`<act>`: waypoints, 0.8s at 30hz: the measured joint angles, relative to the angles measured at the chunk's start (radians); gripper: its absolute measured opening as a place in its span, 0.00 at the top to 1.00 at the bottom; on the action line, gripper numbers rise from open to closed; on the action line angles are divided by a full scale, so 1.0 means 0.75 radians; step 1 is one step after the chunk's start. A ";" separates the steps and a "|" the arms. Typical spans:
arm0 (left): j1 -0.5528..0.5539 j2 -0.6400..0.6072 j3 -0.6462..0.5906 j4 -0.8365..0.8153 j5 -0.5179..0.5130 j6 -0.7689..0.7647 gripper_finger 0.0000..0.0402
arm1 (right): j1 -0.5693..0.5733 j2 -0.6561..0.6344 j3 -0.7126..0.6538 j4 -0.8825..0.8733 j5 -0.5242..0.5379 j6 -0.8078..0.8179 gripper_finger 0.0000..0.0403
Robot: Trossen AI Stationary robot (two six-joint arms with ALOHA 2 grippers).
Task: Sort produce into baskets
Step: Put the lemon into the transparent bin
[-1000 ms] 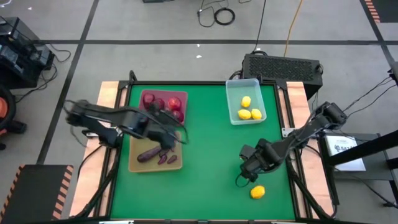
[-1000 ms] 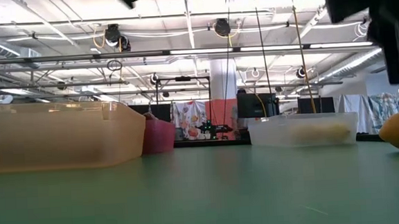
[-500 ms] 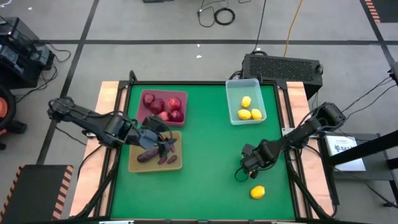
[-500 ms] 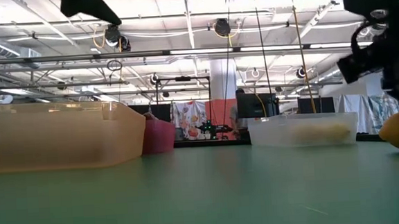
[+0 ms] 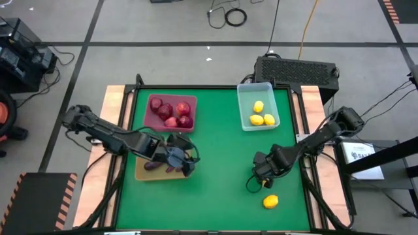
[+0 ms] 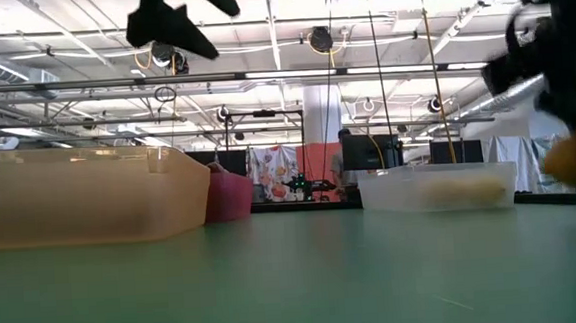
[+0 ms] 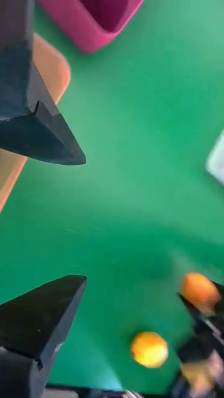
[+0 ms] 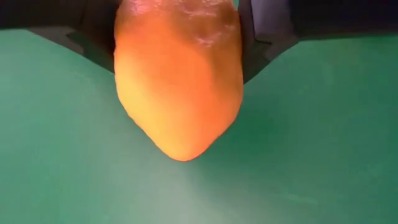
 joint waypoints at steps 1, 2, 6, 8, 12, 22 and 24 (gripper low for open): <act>0.000 0.018 0.000 0.001 0.015 -0.001 0.23 | -0.007 -0.008 0.046 -0.045 0.004 -0.041 0.53; 0.000 0.035 -0.001 0.006 0.031 0.000 0.23 | -0.015 -0.016 0.095 -0.089 0.013 -0.084 0.53; 0.001 0.083 -0.001 0.091 0.077 0.039 0.23 | -0.089 -0.046 0.286 -0.284 0.198 -0.295 0.48; 0.004 0.094 -0.001 0.153 0.095 0.087 0.23 | -0.164 -0.059 0.358 -0.330 0.324 -0.422 0.45; 0.031 0.097 0.000 0.275 0.111 0.175 0.23 | -0.421 -0.064 0.428 -0.340 0.498 -0.639 0.44; 0.065 0.098 0.000 0.347 0.125 0.217 0.23 | -1.015 -0.058 0.414 -0.273 0.509 -0.762 0.38; 0.064 0.098 0.000 0.347 0.130 0.218 0.23 | -1.062 -0.058 0.414 -0.249 0.462 -0.798 0.32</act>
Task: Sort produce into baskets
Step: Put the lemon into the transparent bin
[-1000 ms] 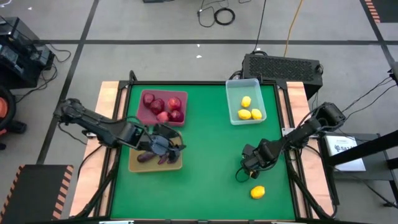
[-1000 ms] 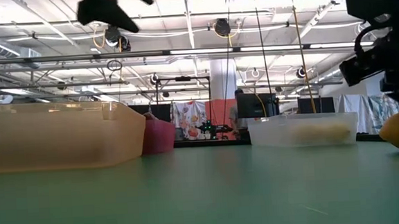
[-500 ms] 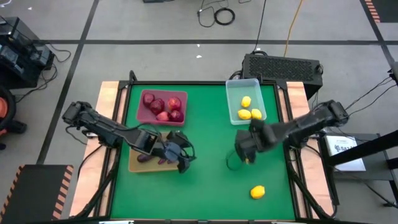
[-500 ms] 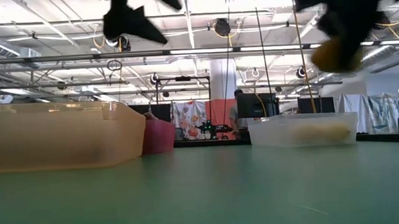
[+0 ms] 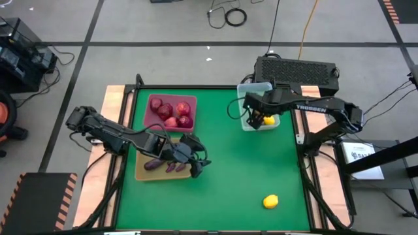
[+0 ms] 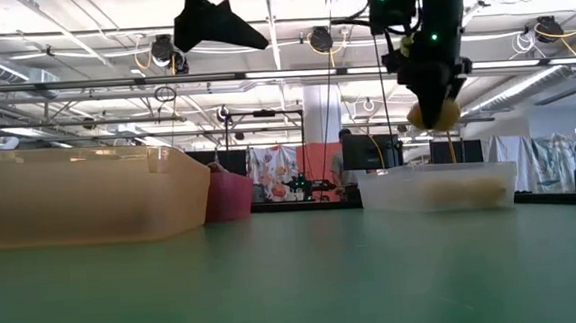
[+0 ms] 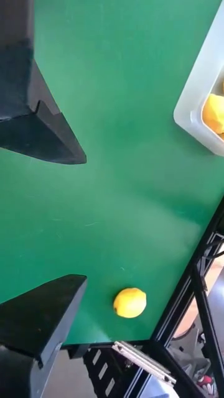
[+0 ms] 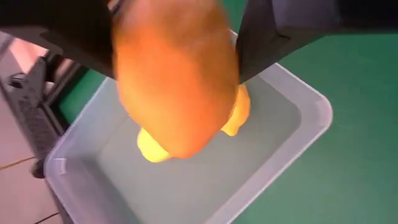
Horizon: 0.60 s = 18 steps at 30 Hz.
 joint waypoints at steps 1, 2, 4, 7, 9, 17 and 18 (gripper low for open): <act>0.000 0.000 0.000 0.000 0.007 -0.001 0.23 | -0.016 0.000 0.000 0.010 -0.016 -0.013 0.29; 0.000 0.000 0.000 0.000 0.012 -0.001 0.23 | -0.029 0.000 0.000 0.015 -0.027 -0.022 0.25; 0.000 0.000 0.000 0.000 0.019 -0.001 0.23 | -0.051 0.000 0.000 0.030 -0.035 -0.027 0.19; 0.000 0.000 0.000 0.005 0.020 -0.002 0.23 | -0.075 0.000 0.000 0.056 -0.045 -0.026 0.10; 0.000 0.000 0.000 0.014 0.026 -0.002 0.23 | -0.075 0.000 0.000 0.057 -0.103 -0.004 0.07; -0.003 0.000 0.000 0.030 0.029 -0.001 0.23 | 0.200 0.000 0.000 0.029 -0.483 0.293 0.04; -0.002 0.000 0.000 0.029 0.029 0.000 0.23 | 0.269 0.000 0.000 0.022 -0.499 0.349 0.04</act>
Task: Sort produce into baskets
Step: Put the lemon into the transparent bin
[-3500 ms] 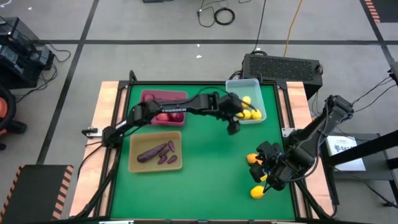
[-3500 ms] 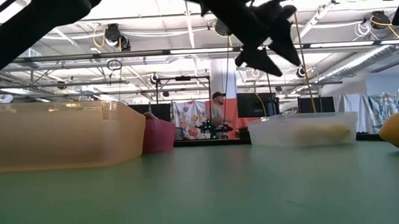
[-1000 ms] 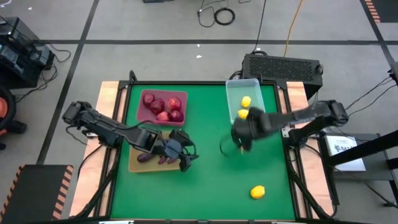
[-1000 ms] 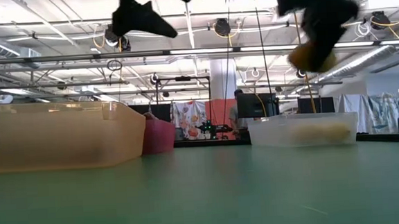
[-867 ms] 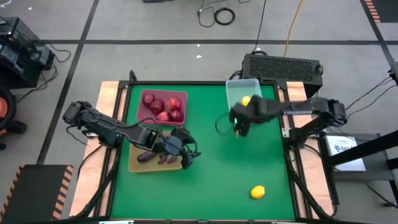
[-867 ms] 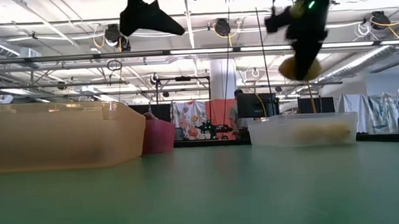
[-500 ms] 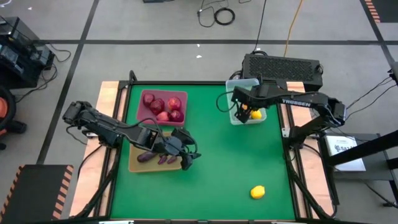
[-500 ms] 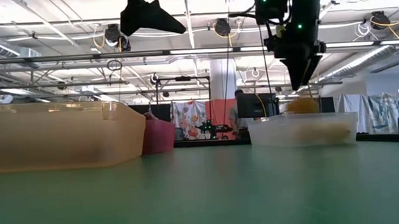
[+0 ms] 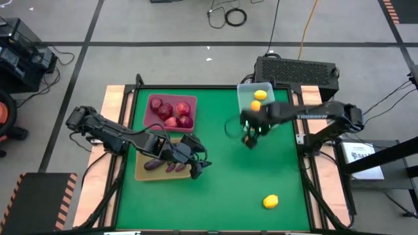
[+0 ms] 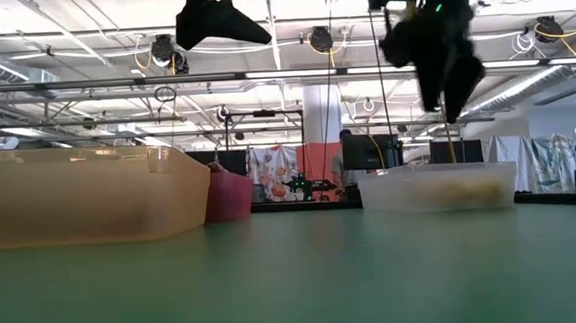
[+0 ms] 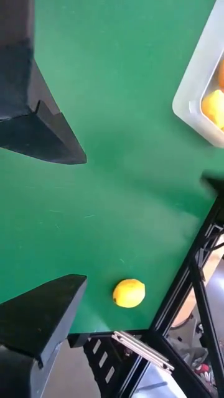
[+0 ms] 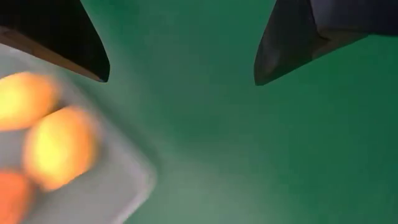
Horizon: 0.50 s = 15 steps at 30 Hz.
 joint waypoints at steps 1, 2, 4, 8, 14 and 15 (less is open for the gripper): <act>0.000 -0.001 0.000 0.000 0.000 0.006 0.23 | 0.083 0.000 0.000 -0.002 -0.007 0.055 0.04; 0.000 -0.001 0.000 0.000 0.000 0.021 0.23 | 0.166 0.000 0.000 -0.002 -0.013 0.109 0.04; 0.000 -0.001 0.000 -0.001 0.000 0.039 0.23 | 0.336 0.000 0.000 -0.001 -0.018 0.211 0.04; 0.004 0.000 0.000 -0.003 0.011 0.089 0.23 | 0.639 0.000 -0.012 0.001 -0.026 0.334 0.04; 0.079 0.000 0.000 0.002 0.124 0.161 0.23 | 1.019 0.000 -0.073 0.094 -0.140 0.322 0.03; 0.096 -0.001 0.000 0.004 0.156 0.170 0.23 | 1.071 0.000 -0.091 0.151 -0.168 0.320 0.03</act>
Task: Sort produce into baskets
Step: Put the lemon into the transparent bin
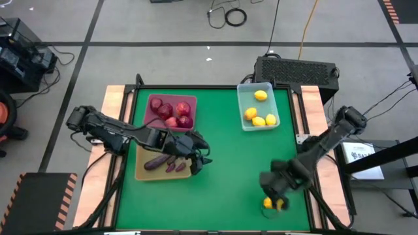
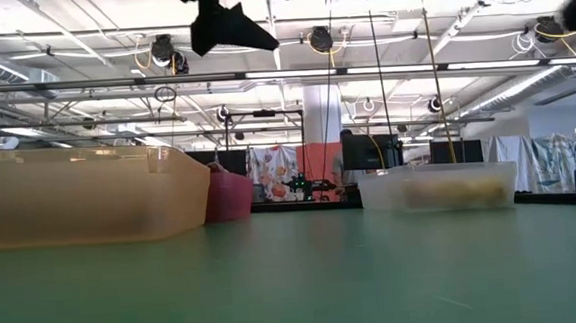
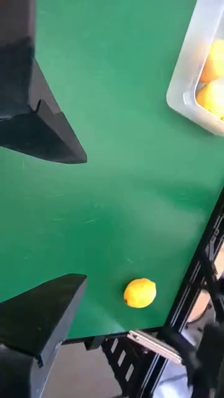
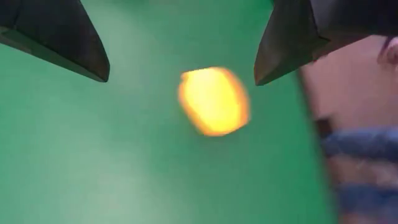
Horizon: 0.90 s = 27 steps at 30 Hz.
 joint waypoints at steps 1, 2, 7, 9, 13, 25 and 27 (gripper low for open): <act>0.019 0.001 0.000 0.001 0.027 0.009 0.23 | 0.050 0.000 -0.014 0.056 -0.009 -0.002 0.03; 0.037 0.000 0.000 0.000 0.053 0.023 0.23 | 0.101 0.000 -0.029 0.113 -0.005 -0.013 0.03; 0.110 0.000 0.000 0.034 0.127 0.041 0.23 | 0.277 0.014 -0.093 0.318 0.058 -0.231 0.03; 0.130 0.000 0.000 0.063 0.136 0.042 0.23 | 0.306 0.020 -0.105 0.329 0.132 -0.281 0.03; 0.151 0.000 0.000 0.113 0.146 0.042 0.23 | 0.309 0.053 -0.106 0.293 0.240 -0.312 0.03; 0.121 0.000 0.000 0.123 0.125 0.029 0.23 | 0.319 0.255 -0.106 0.316 0.241 -0.439 0.03; 0.121 0.000 0.000 0.133 0.124 0.027 0.23 | 0.319 0.305 -0.106 0.315 0.241 -0.446 0.03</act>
